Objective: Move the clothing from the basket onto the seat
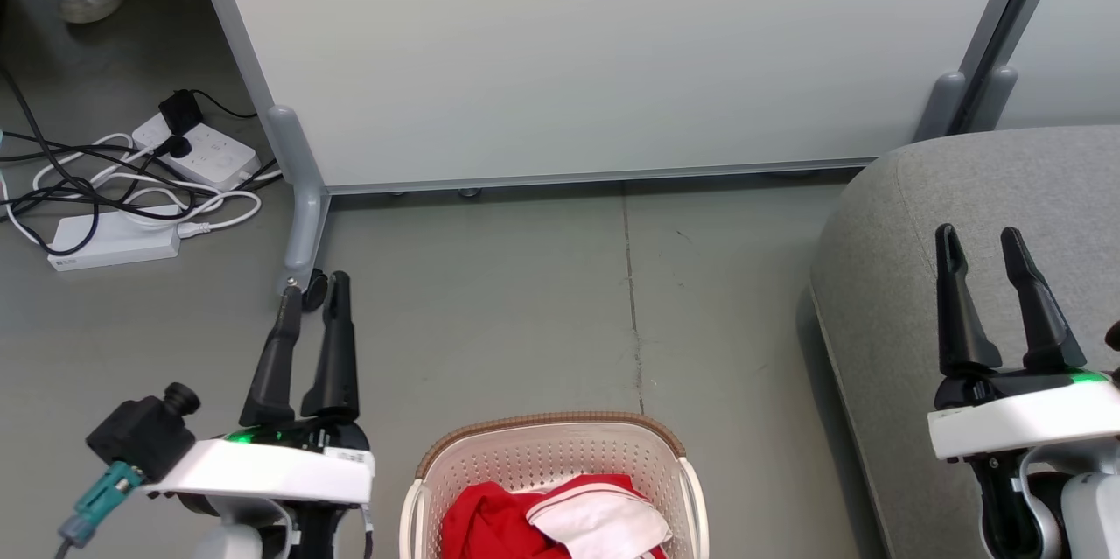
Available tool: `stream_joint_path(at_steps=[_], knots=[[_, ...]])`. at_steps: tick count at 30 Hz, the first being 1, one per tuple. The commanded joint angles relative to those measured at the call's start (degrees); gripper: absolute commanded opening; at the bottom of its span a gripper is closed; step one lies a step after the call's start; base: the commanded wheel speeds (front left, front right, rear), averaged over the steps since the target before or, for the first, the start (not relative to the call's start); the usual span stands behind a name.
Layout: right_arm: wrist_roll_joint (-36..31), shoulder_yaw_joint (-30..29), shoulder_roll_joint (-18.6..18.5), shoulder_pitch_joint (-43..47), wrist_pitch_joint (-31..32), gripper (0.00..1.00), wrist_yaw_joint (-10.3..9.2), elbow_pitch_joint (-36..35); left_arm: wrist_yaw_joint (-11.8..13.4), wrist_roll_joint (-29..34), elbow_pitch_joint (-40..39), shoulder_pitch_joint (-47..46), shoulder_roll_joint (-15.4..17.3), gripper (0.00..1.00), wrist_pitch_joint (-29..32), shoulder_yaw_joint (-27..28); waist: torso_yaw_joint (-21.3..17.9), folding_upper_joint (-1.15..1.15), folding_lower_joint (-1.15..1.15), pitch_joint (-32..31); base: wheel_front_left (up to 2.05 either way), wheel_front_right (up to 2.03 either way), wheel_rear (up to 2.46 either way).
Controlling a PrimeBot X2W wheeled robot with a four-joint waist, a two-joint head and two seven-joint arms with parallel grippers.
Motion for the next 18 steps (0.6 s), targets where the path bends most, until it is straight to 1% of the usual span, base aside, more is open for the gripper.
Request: stream_joint_path(at_steps=[1,6,11,15,16,18], knots=[[-1.9,0.5,-0.2,-0.8,-0.9,1.00,0.24,-0.6,1.0,2.8,-1.4,-0.2,0.2,1.00,-0.4,-0.8,0.0,0.00,0.00,0.0,0.00,0.00,0.00],[-5.4,1.5,0.0,0.0,-1.9,1.00,0.25,-0.3,3.5,9.5,-1.5,0.6,0.2,1.00,-1.0,-3.9,-0.1,0.00,0.00,0.0,0.00,0.00,0.00],[-7.9,2.6,0.1,0.7,-2.8,1.00,0.27,2.0,6.9,16.1,-1.3,1.2,0.2,1.00,-1.5,-6.1,-0.2,0.00,0.00,-0.2,0.00,0.00,0.00],[-9.0,2.9,0.3,0.9,-3.4,1.00,0.26,5.1,9.8,19.8,0.0,1.7,0.3,1.00,-1.8,-7.7,-0.3,0.00,0.00,-0.2,0.00,0.00,0.00],[-9.0,2.9,0.3,0.9,-3.4,1.00,0.26,5.1,9.8,19.8,0.0,1.7,0.3,1.00,-1.8,-7.7,-0.3,0.00,0.00,-0.2,0.00,0.00,0.00],[-8.8,3.1,0.4,0.8,-3.7,1.00,0.25,6.6,11.2,21.1,0.2,1.9,0.3,1.00,-2.0,-8.3,-0.3,0.00,0.00,-0.3,0.00,0.00,0.00]])
